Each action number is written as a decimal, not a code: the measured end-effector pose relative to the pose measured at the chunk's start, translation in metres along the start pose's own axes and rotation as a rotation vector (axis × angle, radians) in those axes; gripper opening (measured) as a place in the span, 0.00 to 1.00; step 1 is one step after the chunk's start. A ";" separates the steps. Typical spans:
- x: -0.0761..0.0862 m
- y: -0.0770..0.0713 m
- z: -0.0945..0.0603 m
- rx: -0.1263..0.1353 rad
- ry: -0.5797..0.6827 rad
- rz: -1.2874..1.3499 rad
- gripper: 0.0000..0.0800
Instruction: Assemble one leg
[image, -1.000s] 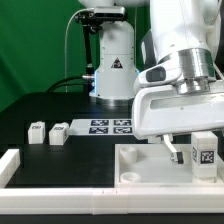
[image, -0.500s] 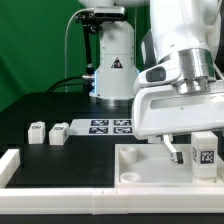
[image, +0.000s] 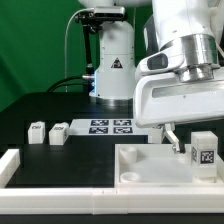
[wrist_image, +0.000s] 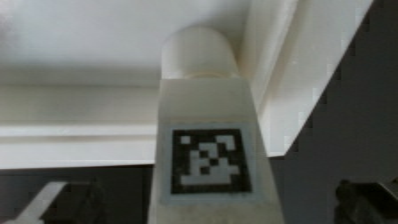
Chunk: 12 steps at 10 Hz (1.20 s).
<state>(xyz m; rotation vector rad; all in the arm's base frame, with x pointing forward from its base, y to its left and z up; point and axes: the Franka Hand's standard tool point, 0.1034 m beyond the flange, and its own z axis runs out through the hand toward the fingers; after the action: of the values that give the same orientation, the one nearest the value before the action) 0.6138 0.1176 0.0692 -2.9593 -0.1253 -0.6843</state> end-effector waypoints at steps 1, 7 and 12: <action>0.000 0.003 0.004 0.009 -0.106 0.010 0.81; 0.004 0.005 0.004 0.043 -0.420 0.060 0.81; 0.003 0.005 0.004 0.042 -0.422 0.060 0.36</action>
Offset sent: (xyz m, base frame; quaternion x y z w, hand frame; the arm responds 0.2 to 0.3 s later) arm 0.0053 -0.0091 0.0016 -0.0244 -0.1693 0.0205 0.9851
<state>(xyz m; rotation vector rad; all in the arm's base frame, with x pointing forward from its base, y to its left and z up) 0.6188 0.1130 0.0664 -3.0038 -0.0805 -0.0418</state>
